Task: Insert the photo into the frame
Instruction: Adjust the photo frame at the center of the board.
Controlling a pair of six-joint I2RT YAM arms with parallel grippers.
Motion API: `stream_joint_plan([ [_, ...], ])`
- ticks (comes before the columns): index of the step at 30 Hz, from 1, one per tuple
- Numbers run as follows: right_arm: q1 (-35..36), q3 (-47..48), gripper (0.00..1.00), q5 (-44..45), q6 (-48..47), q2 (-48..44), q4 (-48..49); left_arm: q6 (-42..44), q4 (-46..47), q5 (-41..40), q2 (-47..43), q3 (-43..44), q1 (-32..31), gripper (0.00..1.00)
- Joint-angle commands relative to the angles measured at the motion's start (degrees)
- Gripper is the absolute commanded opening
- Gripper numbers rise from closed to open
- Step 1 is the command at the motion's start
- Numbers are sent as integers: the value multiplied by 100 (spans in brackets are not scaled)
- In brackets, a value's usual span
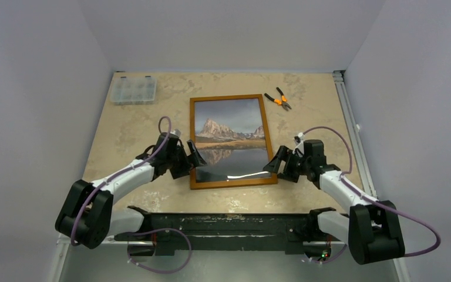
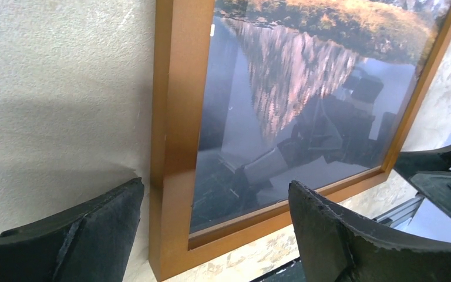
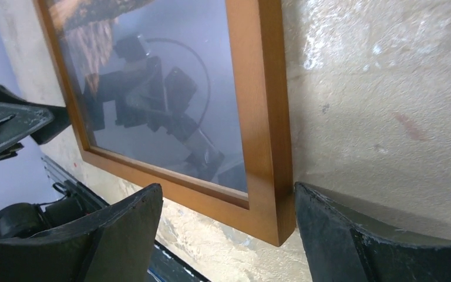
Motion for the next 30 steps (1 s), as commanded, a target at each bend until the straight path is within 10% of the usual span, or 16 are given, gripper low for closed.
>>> stream_joint_plan([
  [1,41,752,82,536,-269,362,-688,323,-672,-256,167,276,37,91],
  [17,40,2033,81,129,-430,2564,20,331,-377,-17,1528,1322,222,91],
  [30,42,1540,80,-245,-398,1976,-56,47,16,120,1663,1034,-204,89],
])
